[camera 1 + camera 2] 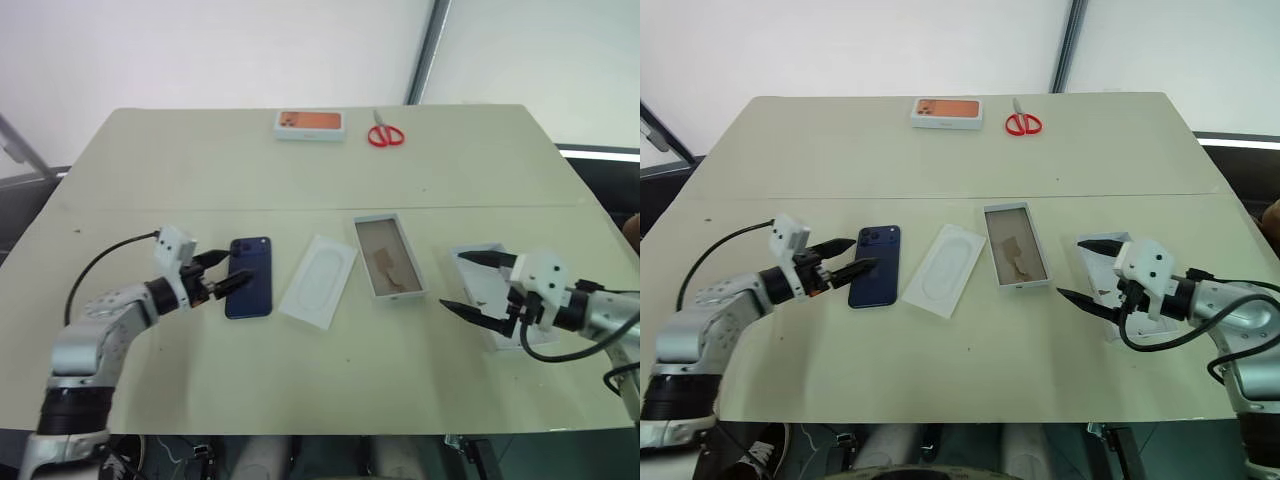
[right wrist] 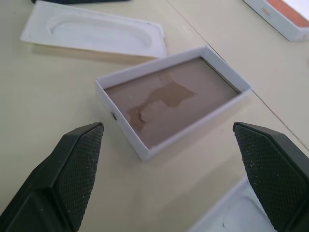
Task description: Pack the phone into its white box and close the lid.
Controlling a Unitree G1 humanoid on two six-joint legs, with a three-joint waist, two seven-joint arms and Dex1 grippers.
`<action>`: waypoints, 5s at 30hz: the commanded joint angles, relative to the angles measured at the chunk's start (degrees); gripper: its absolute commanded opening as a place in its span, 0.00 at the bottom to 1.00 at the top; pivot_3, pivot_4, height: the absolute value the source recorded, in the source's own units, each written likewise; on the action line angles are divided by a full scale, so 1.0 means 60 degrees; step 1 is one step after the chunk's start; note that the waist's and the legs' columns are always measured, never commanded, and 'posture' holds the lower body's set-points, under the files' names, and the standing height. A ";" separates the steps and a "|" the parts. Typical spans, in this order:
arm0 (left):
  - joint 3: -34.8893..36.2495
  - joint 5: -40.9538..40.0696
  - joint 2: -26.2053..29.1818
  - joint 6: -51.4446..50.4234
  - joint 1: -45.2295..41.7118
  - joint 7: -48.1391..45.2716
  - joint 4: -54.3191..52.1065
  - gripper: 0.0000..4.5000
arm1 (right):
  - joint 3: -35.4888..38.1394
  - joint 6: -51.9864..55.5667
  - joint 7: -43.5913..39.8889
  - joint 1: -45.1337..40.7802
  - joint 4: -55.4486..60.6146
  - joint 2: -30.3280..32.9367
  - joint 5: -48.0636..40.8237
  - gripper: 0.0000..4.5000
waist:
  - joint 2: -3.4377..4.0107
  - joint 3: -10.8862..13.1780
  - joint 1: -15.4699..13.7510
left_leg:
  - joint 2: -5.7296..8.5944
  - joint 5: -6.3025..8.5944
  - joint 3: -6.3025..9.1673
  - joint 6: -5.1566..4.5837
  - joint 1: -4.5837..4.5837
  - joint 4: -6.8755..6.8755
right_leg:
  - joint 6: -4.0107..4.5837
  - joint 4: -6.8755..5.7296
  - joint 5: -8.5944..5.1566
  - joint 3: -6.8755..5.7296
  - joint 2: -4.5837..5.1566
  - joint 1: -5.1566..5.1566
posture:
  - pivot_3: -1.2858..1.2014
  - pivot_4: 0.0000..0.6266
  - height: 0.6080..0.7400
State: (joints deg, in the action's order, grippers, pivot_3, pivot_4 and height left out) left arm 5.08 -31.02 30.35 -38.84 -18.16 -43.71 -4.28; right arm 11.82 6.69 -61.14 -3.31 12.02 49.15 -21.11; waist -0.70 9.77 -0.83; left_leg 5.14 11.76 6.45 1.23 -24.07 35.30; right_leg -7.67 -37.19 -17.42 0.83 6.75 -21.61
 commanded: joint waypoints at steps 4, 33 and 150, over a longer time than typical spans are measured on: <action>-0.0811 -0.0207 -0.0665 -0.1686 -0.1329 0.0380 0.0494 0.99 | -0.0316 -0.0026 -0.0263 -0.0187 0.0653 0.0291 0.0124 1.00 | -0.0010 0.0004 0.0044 | 0.0005 0.0001 0.0006 -0.0001 0.0000 -0.0003 | -0.0005 0.0002 -0.0001 -0.0007 -0.0002 0.0003 | 0.52 0.24 1.00; -0.2296 -0.0050 -0.1444 -0.5079 -0.2831 0.0154 0.2318 0.83 | -0.0595 -0.0177 0.0475 -0.0436 0.0587 -0.0234 0.0432 1.00 | -0.0006 -0.0007 0.0015 | 0.0012 0.0000 0.0013 0.0000 0.0045 -0.0001 | -0.0012 -0.0001 -0.0005 -0.0010 0.0002 0.0051 | 0.52 0.24 1.00; 0.1150 -0.2055 -0.2661 -0.5482 -0.2784 0.3642 -0.0568 0.99 | -0.2235 0.0922 0.1190 -0.2757 -0.0970 -0.1766 0.1120 0.79 | -0.0032 0.0014 0.0271 | 0.0001 -0.0024 0.0010 0.0043 0.0036 -0.0027 | -0.0014 -0.0010 -0.0002 -0.0001 -0.0021 0.0016 | 0.52 0.24 1.00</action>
State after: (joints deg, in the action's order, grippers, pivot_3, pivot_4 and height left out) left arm 11.90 -44.09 13.24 -73.72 -35.24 -20.30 -6.89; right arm -1.75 12.21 -54.41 -18.54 5.46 39.03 -14.20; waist -0.89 9.86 0.80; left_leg 5.14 11.62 6.52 1.48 -23.85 35.14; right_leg -7.76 -37.25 -17.44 0.82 6.62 -21.50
